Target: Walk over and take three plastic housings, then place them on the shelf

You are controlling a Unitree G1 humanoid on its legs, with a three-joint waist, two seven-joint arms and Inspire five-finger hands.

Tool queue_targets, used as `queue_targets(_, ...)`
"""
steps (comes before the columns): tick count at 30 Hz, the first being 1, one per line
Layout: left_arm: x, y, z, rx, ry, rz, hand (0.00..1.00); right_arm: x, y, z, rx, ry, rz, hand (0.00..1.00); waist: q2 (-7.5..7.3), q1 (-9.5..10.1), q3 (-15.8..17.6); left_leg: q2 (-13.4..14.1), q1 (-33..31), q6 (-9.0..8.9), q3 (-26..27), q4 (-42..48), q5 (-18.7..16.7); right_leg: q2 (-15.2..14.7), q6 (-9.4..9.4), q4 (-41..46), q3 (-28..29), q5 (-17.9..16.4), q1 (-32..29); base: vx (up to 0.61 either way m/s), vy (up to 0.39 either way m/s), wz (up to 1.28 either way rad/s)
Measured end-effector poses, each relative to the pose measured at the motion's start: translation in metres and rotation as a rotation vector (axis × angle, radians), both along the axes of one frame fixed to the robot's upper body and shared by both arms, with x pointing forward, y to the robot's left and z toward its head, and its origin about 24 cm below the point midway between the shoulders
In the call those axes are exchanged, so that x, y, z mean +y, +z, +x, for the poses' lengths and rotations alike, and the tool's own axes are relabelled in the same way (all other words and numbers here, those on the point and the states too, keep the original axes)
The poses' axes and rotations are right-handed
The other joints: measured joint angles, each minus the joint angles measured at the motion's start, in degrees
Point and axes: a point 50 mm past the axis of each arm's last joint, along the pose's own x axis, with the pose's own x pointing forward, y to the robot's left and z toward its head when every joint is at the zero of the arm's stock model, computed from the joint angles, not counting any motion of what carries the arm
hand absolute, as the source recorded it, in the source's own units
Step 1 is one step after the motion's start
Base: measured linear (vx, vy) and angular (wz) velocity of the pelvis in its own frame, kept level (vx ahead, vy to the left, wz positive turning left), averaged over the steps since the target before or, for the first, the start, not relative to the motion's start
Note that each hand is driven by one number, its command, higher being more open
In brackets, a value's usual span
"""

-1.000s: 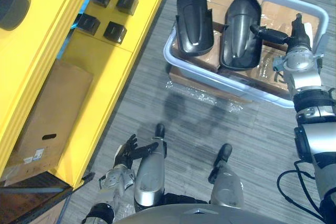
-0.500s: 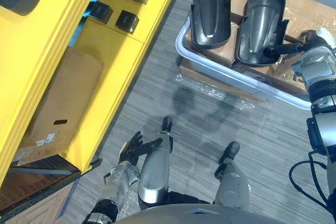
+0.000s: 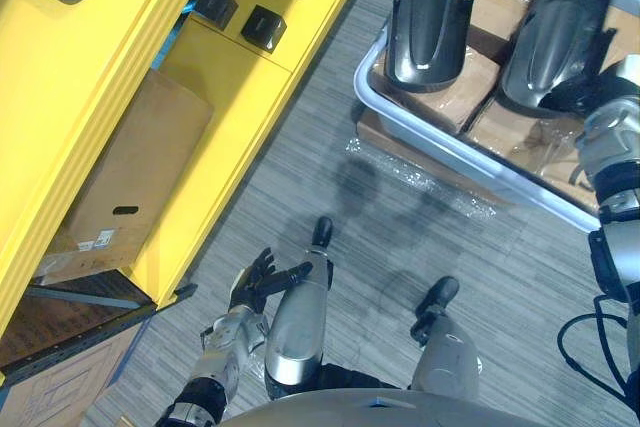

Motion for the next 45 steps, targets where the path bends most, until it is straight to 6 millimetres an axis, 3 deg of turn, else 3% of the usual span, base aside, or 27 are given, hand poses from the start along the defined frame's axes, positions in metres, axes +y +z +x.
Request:
queue_targets(10,0.004,0.002,-0.002,-0.025,0.042,0.039,1.0,0.006,-0.028,-0.005,-0.087,0.089,-0.114,0.0,-0.67,-0.46,0.0,0.33,2.07,-0.09,0.29,-2.36,1.34,0.09,-0.26,0.71,-0.01,-0.66,0.67,-0.03,-0.016,0.0)
queue_targets(15,0.017,0.01,-0.012,-0.065,0.098,0.081,1.0,0.031,-0.051,-0.007,-0.137,0.227,-0.103,0.0,-4.25,-2.06,0.02,1.0,4.92,-0.38,1.31,-4.42,2.07,0.42,-0.32,0.44,0.22,-0.61,2.22,-0.01,-0.034,-0.06)
queue_targets(17,0.018,0.026,-0.008,-0.15,0.126,0.09,1.0,0.039,-0.054,-0.01,-0.185,0.262,-0.099,0.0,-5.99,-3.04,-0.02,1.28,6.35,-0.73,1.33,-5.65,2.51,0.72,-0.35,0.24,0.23,-0.63,3.07,-0.02,-0.041,-0.02)
queue_targets(19,0.016,0.041,-0.001,-0.224,0.134,0.092,1.0,0.042,-0.053,-0.013,-0.225,0.273,-0.101,0.0,-7.03,-3.41,-0.04,1.27,7.46,-0.78,1.71,-6.96,3.13,0.79,-0.37,-0.42,0.46,-0.61,3.65,-0.03,-0.033,-0.06)
queue_targets(21,0.007,0.081,0.016,-0.405,0.133,0.082,1.0,0.042,-0.056,-0.022,-0.281,0.268,-0.092,0.0,-7.96,-3.75,-0.18,1.25,9.85,-0.8,2.22,-8.88,3.9,0.8,-0.42,-1.03,0.62,-0.57,5.28,-0.02,-0.028,-0.04)
queue_targets(22,0.007,0.091,0.02,-0.451,0.135,0.073,1.0,0.044,-0.057,-0.023,-0.294,0.266,-0.087,0.0,-8.28,-4.06,-0.36,1.25,10.29,-0.82,2.36,-9.31,4.1,0.84,-0.41,-1.38,0.62,-0.57,5.71,0.0,0.0,0.0)
queue_targets(24,0.005,0.127,0.033,-0.591,0.122,0.056,1.0,0.052,-0.056,-0.022,-0.357,0.264,-0.068,0.0,-9.36,-5.63,-1.34,1.28,10.93,-0.82,2.78,-10.1,4.38,0.89,-0.42,-1.63,0.84,-0.53,5.9,-0.03,-0.02,-0.06)
queue_targets(26,0.003,0.141,0.041,-0.642,0.091,0.063,1.0,0.052,-0.055,-0.025,-0.382,0.257,-0.073,0.0,-9.74,-6.4,-2.25,1.28,11.02,-0.82,3.19,-10.15,4.38,0.96,-0.47,-2.25,1.19,0.03,5.92,-0.01,-0.004,-0.12)
queue_targets(32,-0.005,0.163,0.072,-0.664,-0.044,0.093,1.0,0.053,-0.053,-0.023,-0.394,0.24,-0.067,0.0,-9.96,-7.65,-3.59,1.3,12.72,-0.77,4.93,-10.79,4.43,1.04,-0.55,-3.86,2.86,1.68,6.68,-0.01,0.004,-0.12)
queue_targets(37,-0.023,0.173,0.098,-0.601,-0.138,-0.136,1.0,0.064,-0.037,-0.013,-0.446,0.264,-0.057,0.0,-9.85,-8.27,-3.76,1.32,11.96,-0.53,6.16,-10.71,4.64,1.37,-0.8,-6.11,3.94,3.54,6.07,-0.05,0.008,-0.14)
queue_targets(43,-0.048,0.17,0.137,-0.396,-0.18,-0.434,1.0,0.104,0.008,0.007,-0.605,0.424,-0.118,0.0,-9.87,-10.26,-3.77,1.48,10.37,-0.28,7.86,-10.74,5.35,1.58,-1.11,-6.58,6.32,5.29,2.96,-0.06,0.007,-0.17)
queue_targets(45,-0.054,0.187,0.15,-0.418,-0.189,-0.536,1.0,0.12,0.012,0.009,-0.637,0.495,-0.134,0.0,-9.89,-11.1,-3.78,1.55,10.5,-0.28,8.57,-10.73,5.36,1.58,-1.18,-6.51,7.06,5.5,2.51,-0.01,0.001,-0.17)
